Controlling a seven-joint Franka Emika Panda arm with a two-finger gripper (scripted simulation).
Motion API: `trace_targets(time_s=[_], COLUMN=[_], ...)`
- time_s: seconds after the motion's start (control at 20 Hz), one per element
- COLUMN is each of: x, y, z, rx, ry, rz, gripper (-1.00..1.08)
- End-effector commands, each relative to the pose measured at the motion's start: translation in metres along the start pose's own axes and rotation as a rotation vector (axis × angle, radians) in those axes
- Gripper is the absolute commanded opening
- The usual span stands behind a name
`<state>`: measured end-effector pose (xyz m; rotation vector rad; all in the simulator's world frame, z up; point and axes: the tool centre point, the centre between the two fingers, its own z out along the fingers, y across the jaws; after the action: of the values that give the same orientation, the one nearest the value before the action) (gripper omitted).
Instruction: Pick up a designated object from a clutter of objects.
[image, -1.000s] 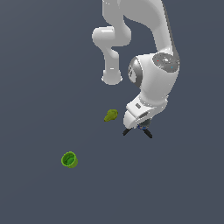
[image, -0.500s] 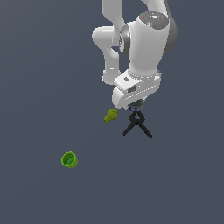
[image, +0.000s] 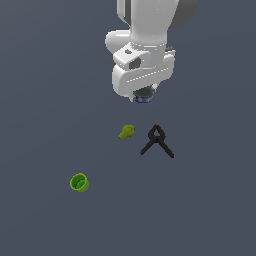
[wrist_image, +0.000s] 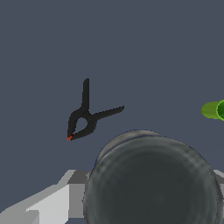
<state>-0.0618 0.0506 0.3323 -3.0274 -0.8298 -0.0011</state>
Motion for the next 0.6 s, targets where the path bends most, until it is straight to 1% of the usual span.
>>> trace_targets(time_s=[0.0, 0.3, 0.55], x=[-0.012, -0.030, -0.037], y=[0.004, 0.012, 0.015], z=[-0.017, -0.047, -0.058], rx=[0.001, 0.000, -0.002], ry=[0.000, 0.000, -0.001], rz=[0.000, 0.000, 0.000], gripper=[-1.00, -1.00, -1.00])
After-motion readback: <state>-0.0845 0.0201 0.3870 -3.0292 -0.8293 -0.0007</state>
